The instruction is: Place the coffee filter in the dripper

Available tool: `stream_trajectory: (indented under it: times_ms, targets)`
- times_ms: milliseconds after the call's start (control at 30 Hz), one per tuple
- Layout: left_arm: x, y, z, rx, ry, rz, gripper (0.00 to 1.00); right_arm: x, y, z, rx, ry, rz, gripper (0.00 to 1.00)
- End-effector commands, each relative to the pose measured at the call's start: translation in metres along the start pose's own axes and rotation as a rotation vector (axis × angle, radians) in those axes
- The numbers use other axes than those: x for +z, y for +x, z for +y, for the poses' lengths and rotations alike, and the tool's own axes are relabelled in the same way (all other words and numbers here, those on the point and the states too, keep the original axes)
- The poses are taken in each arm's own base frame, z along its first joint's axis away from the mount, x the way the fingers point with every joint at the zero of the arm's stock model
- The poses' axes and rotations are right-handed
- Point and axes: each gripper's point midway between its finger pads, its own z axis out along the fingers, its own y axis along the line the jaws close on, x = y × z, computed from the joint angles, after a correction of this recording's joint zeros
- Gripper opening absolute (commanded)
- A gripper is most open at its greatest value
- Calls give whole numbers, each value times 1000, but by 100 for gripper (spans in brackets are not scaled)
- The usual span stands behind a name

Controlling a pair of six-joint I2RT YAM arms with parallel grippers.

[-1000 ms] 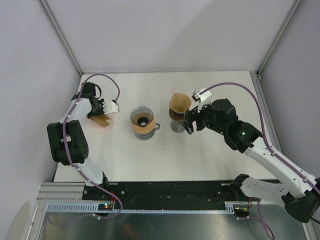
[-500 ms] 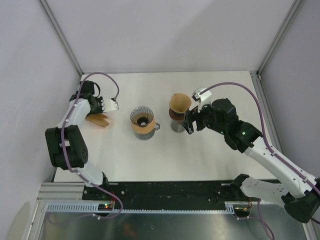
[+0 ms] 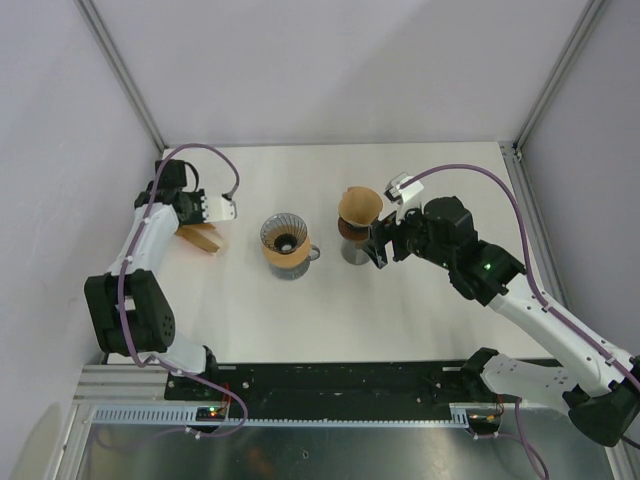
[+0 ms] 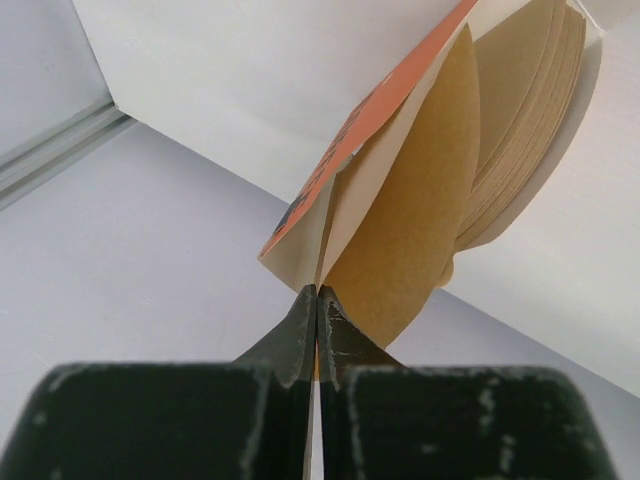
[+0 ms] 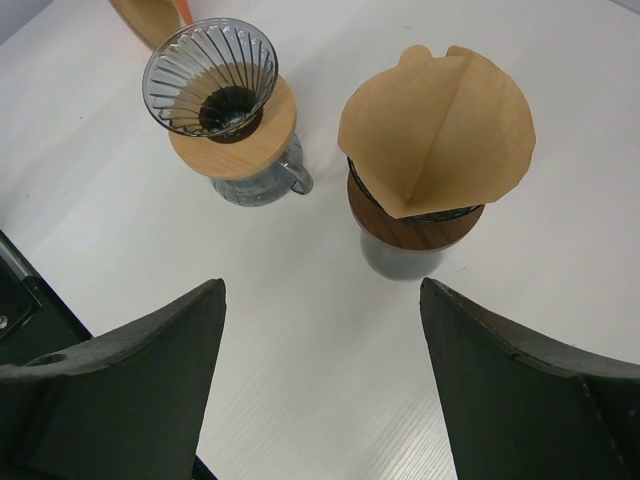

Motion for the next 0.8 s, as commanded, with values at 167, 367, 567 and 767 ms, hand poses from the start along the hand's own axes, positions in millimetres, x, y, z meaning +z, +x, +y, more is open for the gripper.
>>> stream_trajectory:
  times_ms: [167,367,567,767]
  targets:
    - [-27,-8,11,72,-74,-1,0,-4,-16,3,-20,-20,-64,83]
    - [-44,-17,21,61,-126,-34,0,-5,-18,4,-21,-28,-71,84]
    - [-66,-41,41,-62,-193,-170,0,-5,-19,6,-22,-36,-76,84]
    - [-102,-73,59,-301,-244,-378,0,-9,-28,8,-6,-43,-112,84]
